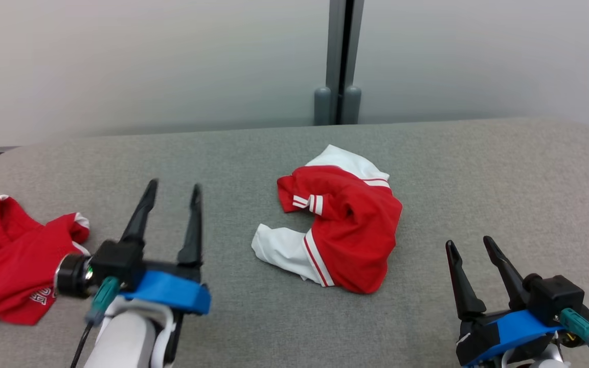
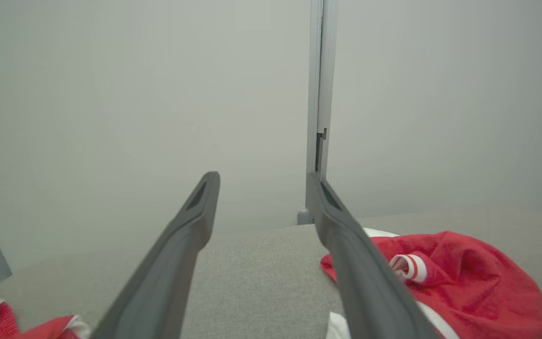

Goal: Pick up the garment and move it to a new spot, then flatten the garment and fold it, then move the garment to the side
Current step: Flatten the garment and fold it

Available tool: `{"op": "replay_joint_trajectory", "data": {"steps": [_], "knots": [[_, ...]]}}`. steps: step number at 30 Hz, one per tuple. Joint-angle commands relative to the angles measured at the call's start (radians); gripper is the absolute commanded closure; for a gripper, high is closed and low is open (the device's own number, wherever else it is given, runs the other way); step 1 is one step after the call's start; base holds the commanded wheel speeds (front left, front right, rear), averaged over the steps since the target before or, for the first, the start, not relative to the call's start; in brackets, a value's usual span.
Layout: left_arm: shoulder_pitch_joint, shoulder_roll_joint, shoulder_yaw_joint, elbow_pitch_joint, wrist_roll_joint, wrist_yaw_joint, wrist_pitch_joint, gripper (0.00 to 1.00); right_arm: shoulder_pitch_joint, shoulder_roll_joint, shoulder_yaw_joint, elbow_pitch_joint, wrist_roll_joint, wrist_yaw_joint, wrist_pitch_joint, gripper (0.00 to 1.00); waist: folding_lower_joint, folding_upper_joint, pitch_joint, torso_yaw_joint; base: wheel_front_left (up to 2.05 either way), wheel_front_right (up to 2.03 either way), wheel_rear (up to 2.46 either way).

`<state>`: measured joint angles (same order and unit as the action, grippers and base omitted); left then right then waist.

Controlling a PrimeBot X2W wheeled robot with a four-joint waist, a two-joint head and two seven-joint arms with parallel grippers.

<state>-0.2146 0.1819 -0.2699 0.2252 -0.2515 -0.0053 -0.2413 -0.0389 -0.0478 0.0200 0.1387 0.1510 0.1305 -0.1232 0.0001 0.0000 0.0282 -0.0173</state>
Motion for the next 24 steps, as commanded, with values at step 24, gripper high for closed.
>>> {"op": "replay_joint_trajectory", "data": {"steps": [24], "knots": [[-0.231, -0.072, -0.270, 0.456, -0.012, -0.121, 0.116, 0.00, -0.105, -0.004, 0.007, 0.037, 0.015, 0.000, -0.051, 0.00, -0.0001, 0.0000, 0.167, -0.154, 0.00, 0.00, 0.00]]}}
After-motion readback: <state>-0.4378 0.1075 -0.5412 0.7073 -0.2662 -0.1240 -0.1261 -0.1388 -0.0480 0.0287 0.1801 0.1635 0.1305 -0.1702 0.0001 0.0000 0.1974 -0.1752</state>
